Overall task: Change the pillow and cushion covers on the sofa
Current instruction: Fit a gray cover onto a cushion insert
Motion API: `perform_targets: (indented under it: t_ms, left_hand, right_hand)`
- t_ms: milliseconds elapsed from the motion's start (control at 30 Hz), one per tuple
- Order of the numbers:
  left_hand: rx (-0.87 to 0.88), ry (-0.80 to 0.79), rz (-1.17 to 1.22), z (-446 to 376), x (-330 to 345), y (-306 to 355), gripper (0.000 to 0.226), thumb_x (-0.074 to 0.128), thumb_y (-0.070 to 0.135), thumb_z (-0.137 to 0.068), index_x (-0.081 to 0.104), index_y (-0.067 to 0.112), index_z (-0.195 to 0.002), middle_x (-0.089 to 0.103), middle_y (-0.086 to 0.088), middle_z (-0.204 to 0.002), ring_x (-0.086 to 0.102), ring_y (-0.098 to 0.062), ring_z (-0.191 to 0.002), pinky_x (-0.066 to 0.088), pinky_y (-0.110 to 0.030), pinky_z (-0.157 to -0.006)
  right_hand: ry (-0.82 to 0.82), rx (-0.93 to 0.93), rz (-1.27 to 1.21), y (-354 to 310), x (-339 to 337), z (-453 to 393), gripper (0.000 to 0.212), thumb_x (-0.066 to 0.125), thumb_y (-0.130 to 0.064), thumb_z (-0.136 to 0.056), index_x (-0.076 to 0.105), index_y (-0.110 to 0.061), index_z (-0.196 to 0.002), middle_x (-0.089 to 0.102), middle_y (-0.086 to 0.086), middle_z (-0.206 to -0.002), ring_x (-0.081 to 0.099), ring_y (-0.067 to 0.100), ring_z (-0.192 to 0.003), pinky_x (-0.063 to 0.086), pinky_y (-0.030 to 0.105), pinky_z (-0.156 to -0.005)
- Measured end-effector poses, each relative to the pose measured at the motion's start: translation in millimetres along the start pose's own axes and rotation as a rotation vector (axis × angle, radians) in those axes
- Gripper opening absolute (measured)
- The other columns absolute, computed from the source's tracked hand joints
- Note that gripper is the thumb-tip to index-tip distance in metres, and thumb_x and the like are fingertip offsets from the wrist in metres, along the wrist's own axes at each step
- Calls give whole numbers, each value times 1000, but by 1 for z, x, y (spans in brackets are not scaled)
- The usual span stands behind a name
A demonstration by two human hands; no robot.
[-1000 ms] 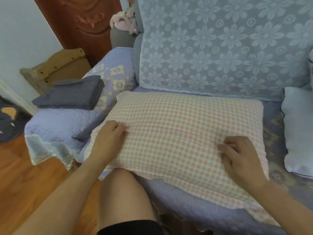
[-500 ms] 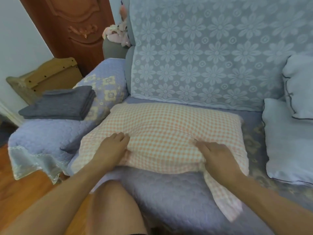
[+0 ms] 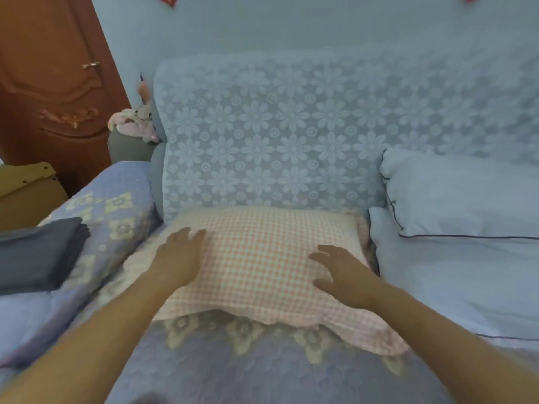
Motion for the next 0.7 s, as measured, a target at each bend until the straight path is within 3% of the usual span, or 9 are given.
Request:
perform_targets:
  t_ms: [67,167,267,400,467,633,700]
  left_hand:
    - [166,121,140,-5,-7,63,63,38,23,-106,11,31,-162,8,-10,-169,9,-33,-154,18,-46,-124]
    - [369,200,202,-10,-16,161,59,34,46,-107,14,34,-161,8,-8,-169,6,-32,-155,10,-48,-126]
    - [400,213,158,-33,-14,238,61,22,58,-104,8,40,-160,-1,-3,-170,-4,-31,-156,2,-56,-124]
    - [226,-76,49,-65,44,271,69,3,69,-97,-17,41,-158,-25,-2,-167,-22,-37,-152,-8,-68,-117]
    - [196,-123,-2,-69,72,276,71,-1,70,-95,-24,39,-155,-31,-2,-164,-25,-39,-151,-11,-69,-116]
    - [174,-167,1,-70,72,282,71,0,70,-95,-26,41,-153,-33,0,-163,-27,-36,-151,-14,-67,-114]
    - [184,-166,-42,-63,71,280,71,1,69,-96,-25,39,-154,-32,-1,-164,-27,-35,-151,-13,-66,-115]
  right_hand:
    - [216,38,-69,11,-15,12,48,54,-39,-100,46,-25,-146,36,0,-155,32,20,-142,28,31,-115]
    - [440,199,-319,29,-41,37,27,58,-24,-98,62,-20,-125,57,-10,-119,55,11,-112,39,20,-95]
    - [608,430,-640,67,-61,80,15,58,-20,-97,67,-22,-109,66,-17,-101,61,-3,-90,49,14,-82]
    - [786,745,-916,136,-70,142,19,57,-18,-98,64,-17,-115,69,-2,-105,70,13,-90,58,41,-88]
    - [838,860,-1044,170,-80,160,26,57,-20,-99,60,-9,-123,68,5,-109,71,18,-90,59,40,-88]
    - [881,835,-1921,227,-114,139,49,69,-37,-93,50,-2,-122,58,16,-117,62,32,-114,51,46,-102]
    - [931,871,-1998,244,-124,117,46,74,-43,-88,61,-7,-113,63,11,-109,64,30,-108,52,47,-99]
Point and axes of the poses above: each hand's wrist, its own z-axis away from the middle knuckle, its own x-axis out of the palm, y = z × x, the point moved 3 cm from there along -z, towards the middle knuckle
